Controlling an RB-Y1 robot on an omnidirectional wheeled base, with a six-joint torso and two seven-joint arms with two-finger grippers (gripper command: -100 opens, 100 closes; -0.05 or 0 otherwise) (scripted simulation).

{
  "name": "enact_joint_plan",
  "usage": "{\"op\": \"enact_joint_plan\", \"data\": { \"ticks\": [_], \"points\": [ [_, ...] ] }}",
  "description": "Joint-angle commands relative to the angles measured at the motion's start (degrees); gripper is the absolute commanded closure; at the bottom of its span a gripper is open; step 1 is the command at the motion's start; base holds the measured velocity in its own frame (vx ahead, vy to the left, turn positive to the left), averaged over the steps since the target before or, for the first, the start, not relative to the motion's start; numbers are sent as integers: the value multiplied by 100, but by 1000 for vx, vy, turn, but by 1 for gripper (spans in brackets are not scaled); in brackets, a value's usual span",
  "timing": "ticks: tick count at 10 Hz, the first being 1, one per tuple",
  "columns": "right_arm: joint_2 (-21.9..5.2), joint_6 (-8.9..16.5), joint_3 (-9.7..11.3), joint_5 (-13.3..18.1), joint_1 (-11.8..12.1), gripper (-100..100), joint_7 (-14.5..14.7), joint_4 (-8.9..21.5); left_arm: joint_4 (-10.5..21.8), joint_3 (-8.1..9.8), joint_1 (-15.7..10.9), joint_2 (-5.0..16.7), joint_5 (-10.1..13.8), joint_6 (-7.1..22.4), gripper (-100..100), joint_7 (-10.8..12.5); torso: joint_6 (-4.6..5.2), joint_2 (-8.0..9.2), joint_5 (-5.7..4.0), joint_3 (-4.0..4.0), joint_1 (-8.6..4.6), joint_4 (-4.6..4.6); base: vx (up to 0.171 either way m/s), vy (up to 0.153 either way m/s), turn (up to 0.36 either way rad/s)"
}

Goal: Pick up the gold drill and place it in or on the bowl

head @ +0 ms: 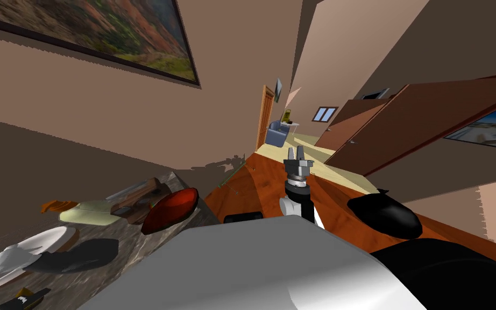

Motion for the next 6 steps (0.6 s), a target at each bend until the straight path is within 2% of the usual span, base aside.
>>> {"op": "enact_joint_plan", "data": {
  "ticks": [1, 3, 6],
  "points": [
    [0, 0, 0, 0, 0, 0, 0, 0, -39, 6, 72, -52, 13, 34, 100, 33, 0, 0, 0, 0, 0, 0, -45, -154, -1],
    [2, 0, 1, 0, -1, 0, 0, 0, -46, 46, 114, -81, 35, 83, 100, 66, -10, 22, -11, 13, -72, 4, -79, -205, 10],
    [2, 0, 2, 0, -2, 0, 0, 0, -9, 284, 219, -173, 170, 353, 100, 215, -17, 49, -9, 28, -96, 9, -132, -238, -58]
  ]
}}
